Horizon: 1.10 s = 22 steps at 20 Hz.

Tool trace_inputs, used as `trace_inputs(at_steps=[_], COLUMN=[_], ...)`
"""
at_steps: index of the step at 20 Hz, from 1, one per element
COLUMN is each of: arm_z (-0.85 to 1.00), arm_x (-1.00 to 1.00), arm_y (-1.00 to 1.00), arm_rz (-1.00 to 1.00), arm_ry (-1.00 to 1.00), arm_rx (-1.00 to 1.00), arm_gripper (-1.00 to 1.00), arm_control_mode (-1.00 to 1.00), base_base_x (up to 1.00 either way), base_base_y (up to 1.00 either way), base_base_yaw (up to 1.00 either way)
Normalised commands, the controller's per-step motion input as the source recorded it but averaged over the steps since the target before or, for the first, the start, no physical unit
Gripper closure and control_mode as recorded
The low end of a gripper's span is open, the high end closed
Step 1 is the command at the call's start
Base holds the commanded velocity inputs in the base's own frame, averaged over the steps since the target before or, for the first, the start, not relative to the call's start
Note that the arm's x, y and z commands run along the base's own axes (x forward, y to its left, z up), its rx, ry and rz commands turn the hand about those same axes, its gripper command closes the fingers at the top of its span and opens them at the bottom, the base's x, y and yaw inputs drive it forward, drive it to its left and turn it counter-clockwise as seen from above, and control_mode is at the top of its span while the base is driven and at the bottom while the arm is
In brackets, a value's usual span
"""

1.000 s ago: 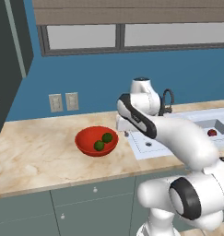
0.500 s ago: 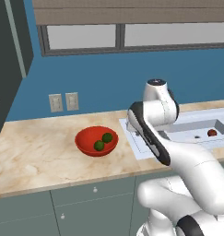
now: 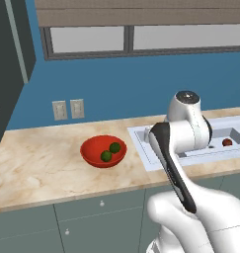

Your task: Pick the limes from the cabinet and place them in one bowl. Pick the apple from the sink and place it in the other bowl.

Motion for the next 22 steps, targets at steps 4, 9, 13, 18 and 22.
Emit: trace_inputs(at_steps=[4, 9, 13, 18, 22], arm_z=[0.17, 0.0, 0.0, 0.0, 0.0], arm_x=[-0.37, -0.05, 0.0, 0.0, 0.0], arm_y=[0.0, 0.0, 0.0, 0.0, 0.0], arm_rz=[0.08, 0.01, 0.0, 0.0, 0.0], arm_ry=[0.05, 0.0, 0.0, 0.0, 0.0], arm_rx=[-0.02, 0.0, 0.0, 0.0, 0.0], arm_gripper=[-1.0, -1.0, -1.0, -1.0, -1.0], arm_control_mode=[-1.0, -1.0, -1.0, 1.0, 1.0], base_base_x=[0.0, 0.0, 0.0, -0.31, -0.16], base_base_y=[0.0, 0.0, 0.0, -0.17, -0.3], base_base_yaw=[0.0, 0.0, 0.0, -0.03, -0.03])
